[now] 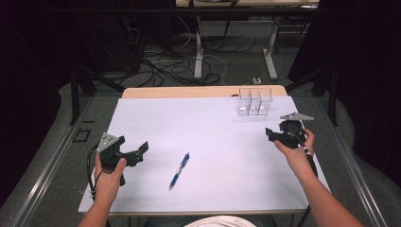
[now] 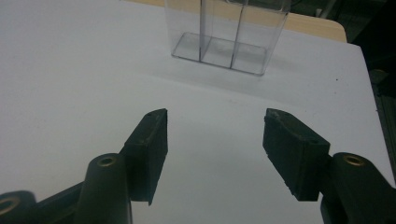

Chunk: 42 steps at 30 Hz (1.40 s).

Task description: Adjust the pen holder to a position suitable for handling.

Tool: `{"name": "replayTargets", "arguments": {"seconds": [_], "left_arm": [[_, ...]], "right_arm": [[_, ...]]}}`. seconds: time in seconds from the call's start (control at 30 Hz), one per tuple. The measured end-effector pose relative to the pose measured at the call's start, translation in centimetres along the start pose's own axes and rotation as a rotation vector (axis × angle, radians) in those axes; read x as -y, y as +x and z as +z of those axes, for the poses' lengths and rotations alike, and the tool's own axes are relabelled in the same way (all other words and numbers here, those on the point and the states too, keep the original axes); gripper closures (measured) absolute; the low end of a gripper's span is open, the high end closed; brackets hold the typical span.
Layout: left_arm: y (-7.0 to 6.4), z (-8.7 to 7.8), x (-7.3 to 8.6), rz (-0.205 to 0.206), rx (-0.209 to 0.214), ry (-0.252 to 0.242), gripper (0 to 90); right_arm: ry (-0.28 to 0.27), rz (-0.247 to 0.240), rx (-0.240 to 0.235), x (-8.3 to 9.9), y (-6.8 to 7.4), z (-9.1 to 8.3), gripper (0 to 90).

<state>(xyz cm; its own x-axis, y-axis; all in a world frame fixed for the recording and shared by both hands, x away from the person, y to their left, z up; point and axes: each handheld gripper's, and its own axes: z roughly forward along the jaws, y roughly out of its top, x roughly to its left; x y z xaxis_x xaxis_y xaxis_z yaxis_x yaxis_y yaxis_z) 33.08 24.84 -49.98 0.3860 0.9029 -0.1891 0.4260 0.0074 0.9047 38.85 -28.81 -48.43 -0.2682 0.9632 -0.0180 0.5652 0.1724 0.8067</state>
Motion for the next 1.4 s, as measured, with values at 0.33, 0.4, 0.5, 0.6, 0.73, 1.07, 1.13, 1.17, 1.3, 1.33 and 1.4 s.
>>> {"name": "replayTargets", "arguments": {"seconds": [0.33, 0.4, 0.5, 0.6, 0.73, 1.07, 1.13, 1.17, 1.3, 1.33, 1.4], "left_arm": [[-0.3, 0.0, 0.2, 0.024, 0.008, 0.027, 0.0], [-0.3, 0.0, 0.3, 0.024, 0.007, 0.025, 0.0], [-0.3, -0.1, 0.3, 0.026, 0.006, 0.026, 0.0], [-0.2, 0.0, 0.4, 0.016, 0.006, 0.033, 0.0], [-0.1, 0.1, 0.4, 0.017, 0.004, 0.038, 0.0], [0.0, 0.1, 0.5, 0.016, 0.010, 0.049, 0.0], [0.1, 0.1, 0.5, 0.015, 0.008, 0.049, 0.0], [0.1, 0.1, 0.6, 0.014, 0.007, 0.051, 0.0], [0.0, 0.2, 0.6, 0.014, 0.009, 0.058, 0.0], [0.0, 0.2, 0.6, 0.015, 0.009, 0.058, 0.0], [0.0, 0.2, 0.6, 0.021, 0.009, 0.055, 0.0]], "right_arm": [[0.037, -0.008, -0.006, -3.9, -1.4, 1.9, 39.3], [0.047, -0.005, 0.000, -4.7, -1.8, 2.2, 40.5], [0.018, -0.003, -0.008, -5.8, -2.1, 2.6, 42.3], [0.011, 0.006, -0.010, -6.6, -2.4, 2.9, 43.3], [0.017, 0.007, -0.001, -8.3, -2.6, 3.6, 43.5], [0.069, 0.046, 0.036, -12.1, -2.1, 6.2, 47.1], [0.092, 0.056, 0.034, -12.5, -2.0, 6.8, 48.0], [0.092, 0.056, 0.034, -12.5, -2.0, 6.8, 48.0], [0.113, 0.068, 0.050, -13.2, -1.6, 8.2, 52.0], [0.113, 0.068, 0.050, -13.2, -1.6, 8.2, 52.0], [0.116, 0.062, 0.059, -13.4, -1.5, 8.6, 54.4]]}}
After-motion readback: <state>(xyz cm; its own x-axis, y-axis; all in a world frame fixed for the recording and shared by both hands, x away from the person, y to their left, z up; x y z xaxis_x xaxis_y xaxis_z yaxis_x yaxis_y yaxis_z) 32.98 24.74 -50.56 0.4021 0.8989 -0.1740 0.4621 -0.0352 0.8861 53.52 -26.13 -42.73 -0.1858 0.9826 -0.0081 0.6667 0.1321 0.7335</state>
